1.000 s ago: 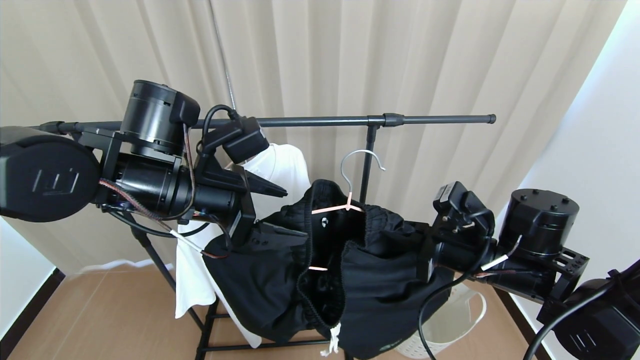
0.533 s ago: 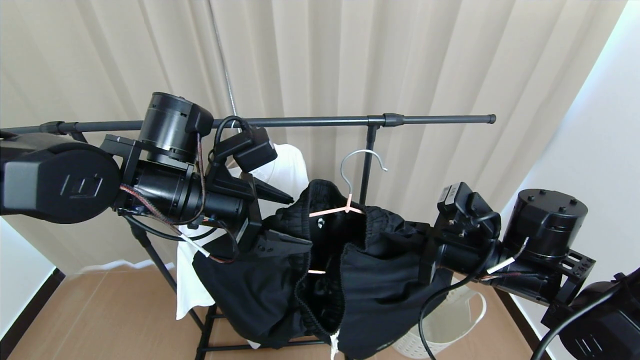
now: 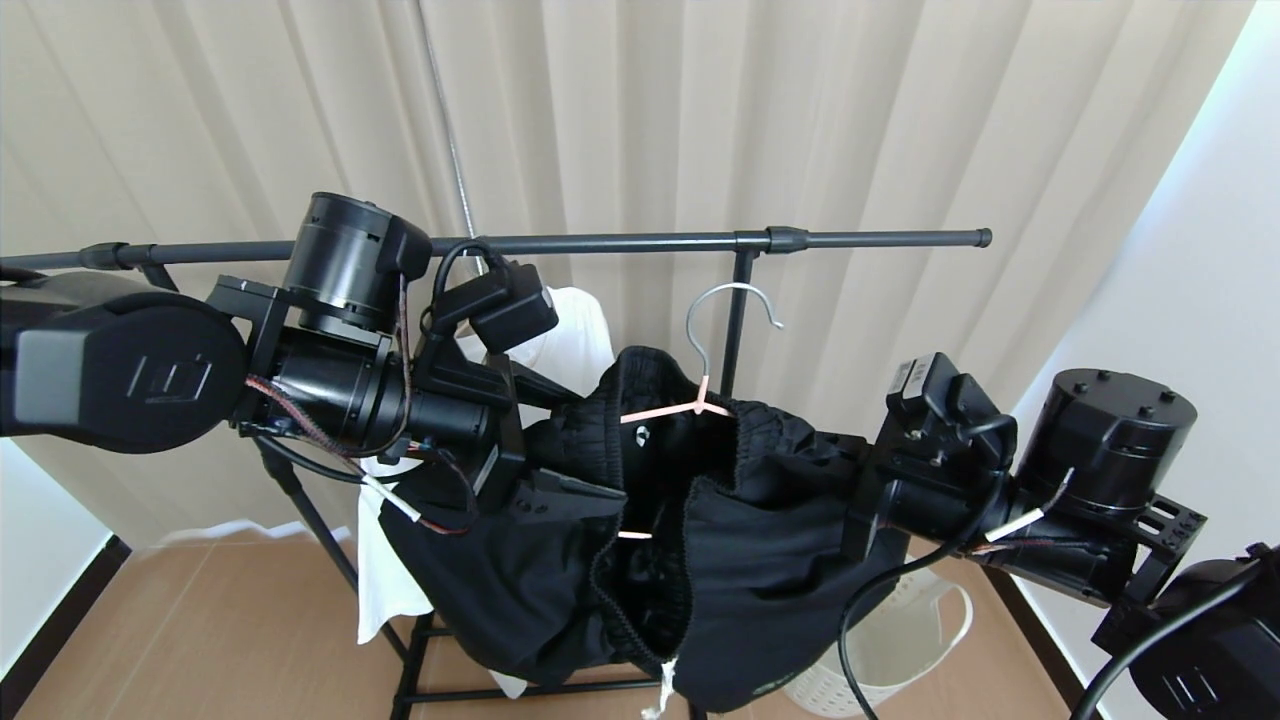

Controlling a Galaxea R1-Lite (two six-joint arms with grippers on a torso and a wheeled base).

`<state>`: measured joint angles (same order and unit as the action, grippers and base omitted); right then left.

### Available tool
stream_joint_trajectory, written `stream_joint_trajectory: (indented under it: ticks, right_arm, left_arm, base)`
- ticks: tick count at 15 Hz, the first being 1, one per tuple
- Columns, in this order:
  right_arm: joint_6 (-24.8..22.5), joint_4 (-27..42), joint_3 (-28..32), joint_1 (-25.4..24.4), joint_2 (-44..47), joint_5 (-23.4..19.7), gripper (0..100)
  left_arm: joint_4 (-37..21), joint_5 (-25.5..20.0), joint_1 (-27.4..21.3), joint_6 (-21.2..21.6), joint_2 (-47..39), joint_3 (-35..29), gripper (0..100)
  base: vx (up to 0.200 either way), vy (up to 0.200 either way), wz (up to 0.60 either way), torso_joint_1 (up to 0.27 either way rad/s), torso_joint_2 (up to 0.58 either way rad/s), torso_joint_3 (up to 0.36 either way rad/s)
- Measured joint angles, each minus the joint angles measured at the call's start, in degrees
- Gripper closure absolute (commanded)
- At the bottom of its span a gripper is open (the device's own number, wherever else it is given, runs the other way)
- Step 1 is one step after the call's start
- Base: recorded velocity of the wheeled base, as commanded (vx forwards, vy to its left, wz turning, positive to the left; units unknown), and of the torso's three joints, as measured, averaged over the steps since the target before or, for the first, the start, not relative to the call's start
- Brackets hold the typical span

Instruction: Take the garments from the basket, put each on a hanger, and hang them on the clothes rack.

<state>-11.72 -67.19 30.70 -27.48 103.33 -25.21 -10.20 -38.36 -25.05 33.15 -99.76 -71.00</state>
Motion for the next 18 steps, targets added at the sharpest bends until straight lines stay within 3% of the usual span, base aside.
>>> stream_joint_trajectory:
  ticks: [5, 6, 18]
  right_arm:
    - [0.0, 0.0, 0.0, 0.0, -0.9, 0.1, 100]
    - [0.0, 0.0, 0.0, 0.0, -1.0, 0.1, 100]
    - [-0.2, 0.7, -0.3, 0.0, -2.0, 0.3, 100]
  left_arm:
    - [0.0, 0.1, -0.2, 0.0, 0.0, 0.2, 0]
    - [0.0, 0.1, -0.2, 0.0, 0.0, 0.3, 100]
    - [0.2, 0.1, -0.2, 0.4, 0.2, 0.4, 100]
  base:
    - [0.0, 0.0, 0.0, 0.0, 0.0, 0.0]
    - [0.0, 0.0, 0.0, 0.0, 0.0, 0.0]
    - [0.0, 0.0, 0.0, 0.0, 0.0, 0.0]
